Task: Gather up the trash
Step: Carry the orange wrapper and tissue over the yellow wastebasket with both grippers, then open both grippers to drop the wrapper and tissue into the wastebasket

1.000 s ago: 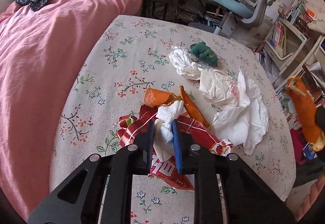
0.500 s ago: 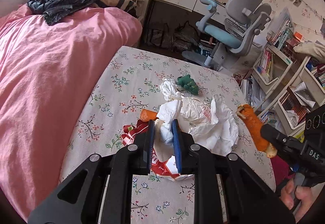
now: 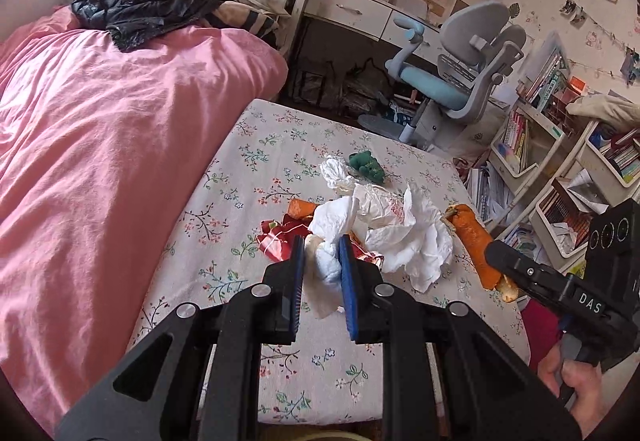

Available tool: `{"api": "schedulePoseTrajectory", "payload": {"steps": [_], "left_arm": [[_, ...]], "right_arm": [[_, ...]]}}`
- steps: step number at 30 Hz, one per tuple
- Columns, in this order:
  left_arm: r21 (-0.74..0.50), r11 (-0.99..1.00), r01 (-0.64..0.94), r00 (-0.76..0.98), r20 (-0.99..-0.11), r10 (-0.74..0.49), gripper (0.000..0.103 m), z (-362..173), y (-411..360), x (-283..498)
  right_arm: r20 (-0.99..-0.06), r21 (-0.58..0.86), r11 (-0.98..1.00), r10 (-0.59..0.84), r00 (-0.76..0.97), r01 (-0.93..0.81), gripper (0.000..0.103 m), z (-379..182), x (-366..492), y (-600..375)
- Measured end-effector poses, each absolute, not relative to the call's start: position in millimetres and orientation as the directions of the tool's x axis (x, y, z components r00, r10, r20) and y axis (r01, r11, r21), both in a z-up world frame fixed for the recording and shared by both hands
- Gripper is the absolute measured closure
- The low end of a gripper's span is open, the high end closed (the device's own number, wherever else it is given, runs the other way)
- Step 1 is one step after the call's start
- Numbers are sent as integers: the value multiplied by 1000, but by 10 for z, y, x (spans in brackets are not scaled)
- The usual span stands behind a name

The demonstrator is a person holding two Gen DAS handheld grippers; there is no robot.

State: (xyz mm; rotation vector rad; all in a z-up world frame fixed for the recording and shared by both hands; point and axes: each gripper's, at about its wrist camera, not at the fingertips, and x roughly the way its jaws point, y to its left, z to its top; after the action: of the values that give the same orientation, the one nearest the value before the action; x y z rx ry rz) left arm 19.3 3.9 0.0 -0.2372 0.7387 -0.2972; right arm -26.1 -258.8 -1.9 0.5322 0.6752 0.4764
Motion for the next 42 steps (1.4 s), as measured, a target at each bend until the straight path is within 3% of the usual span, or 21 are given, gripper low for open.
{"api": "schedulePoseTrajectory", "payload": {"steps": [27, 33, 35, 39, 41, 42], "left_arm": [[-319, 925, 209, 652, -660, -375, 86, -209, 157, -818], [-316, 921, 227, 605, -696, -387, 86, -397, 110, -1111], [-313, 921, 231, 584, -713, -388, 86, -477, 87, -1225], [-274, 928, 254, 529, -764, -370, 86, -662, -8, -1480], [-259, 925, 277, 468, -805, -365, 86, -791, -80, -1571], [-256, 922, 289, 433, -825, -364, 81, -867, -111, -1607]], "right_arm": [[-608, 623, 763, 609, 509, -170, 81, -873, -1916, -1827], [-652, 609, 785, 578, 492, -115, 76, -995, -2086, -1881], [-660, 608, 789, 566, 495, -92, 66, -1017, -2115, -1940], [-641, 615, 786, 546, 540, -64, 64, -983, -2145, -2054], [-630, 611, 789, 534, 563, -64, 57, -956, -2170, -2086], [-625, 608, 791, 528, 574, -65, 56, -940, -2180, -2093]]}}
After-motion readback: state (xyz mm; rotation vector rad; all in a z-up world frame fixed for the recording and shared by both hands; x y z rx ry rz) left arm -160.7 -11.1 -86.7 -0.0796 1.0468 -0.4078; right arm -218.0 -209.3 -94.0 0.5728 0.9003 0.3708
